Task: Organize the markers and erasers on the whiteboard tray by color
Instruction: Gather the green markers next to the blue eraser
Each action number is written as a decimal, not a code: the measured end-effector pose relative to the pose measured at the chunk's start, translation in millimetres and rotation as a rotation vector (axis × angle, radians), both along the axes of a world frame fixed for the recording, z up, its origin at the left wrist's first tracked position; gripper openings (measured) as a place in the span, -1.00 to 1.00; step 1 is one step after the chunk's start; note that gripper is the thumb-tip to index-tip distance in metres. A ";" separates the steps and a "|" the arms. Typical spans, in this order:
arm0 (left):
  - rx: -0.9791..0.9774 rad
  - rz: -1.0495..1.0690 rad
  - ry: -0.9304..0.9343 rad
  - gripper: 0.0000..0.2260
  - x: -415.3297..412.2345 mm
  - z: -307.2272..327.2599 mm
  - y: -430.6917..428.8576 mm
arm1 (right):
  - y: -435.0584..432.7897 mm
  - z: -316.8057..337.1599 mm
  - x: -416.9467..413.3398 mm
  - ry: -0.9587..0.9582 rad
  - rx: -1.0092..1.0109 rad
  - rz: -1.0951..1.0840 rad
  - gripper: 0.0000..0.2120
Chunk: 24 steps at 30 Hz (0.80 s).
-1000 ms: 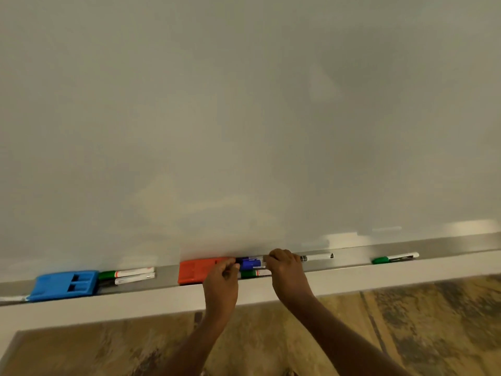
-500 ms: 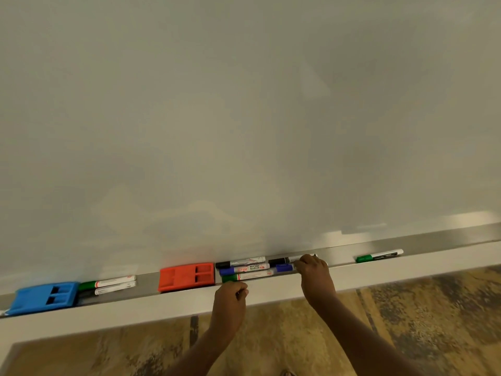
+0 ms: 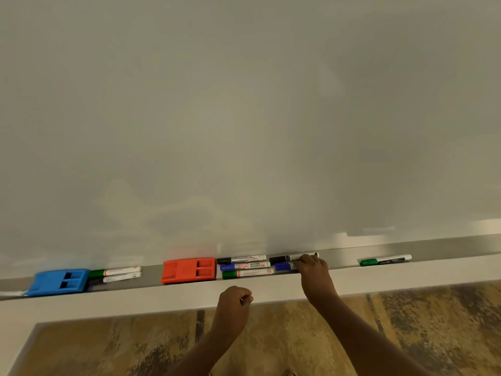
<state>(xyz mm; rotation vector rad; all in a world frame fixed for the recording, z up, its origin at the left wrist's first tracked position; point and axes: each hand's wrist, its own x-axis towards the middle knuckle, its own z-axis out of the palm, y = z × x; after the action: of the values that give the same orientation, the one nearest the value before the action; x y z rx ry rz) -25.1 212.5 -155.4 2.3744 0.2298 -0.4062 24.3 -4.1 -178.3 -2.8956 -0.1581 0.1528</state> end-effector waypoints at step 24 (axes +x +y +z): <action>0.027 0.100 -0.080 -0.83 6.2 1.7 25.5 | 37.0 20.7 -5.4 -0.130 0.093 0.026 -0.71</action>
<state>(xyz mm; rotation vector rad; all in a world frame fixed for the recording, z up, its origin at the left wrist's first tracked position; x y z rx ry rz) -19.0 238.0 -153.7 2.3884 0.3170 -0.2621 18.9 32.9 -157.7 -2.8112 -0.2198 -0.0381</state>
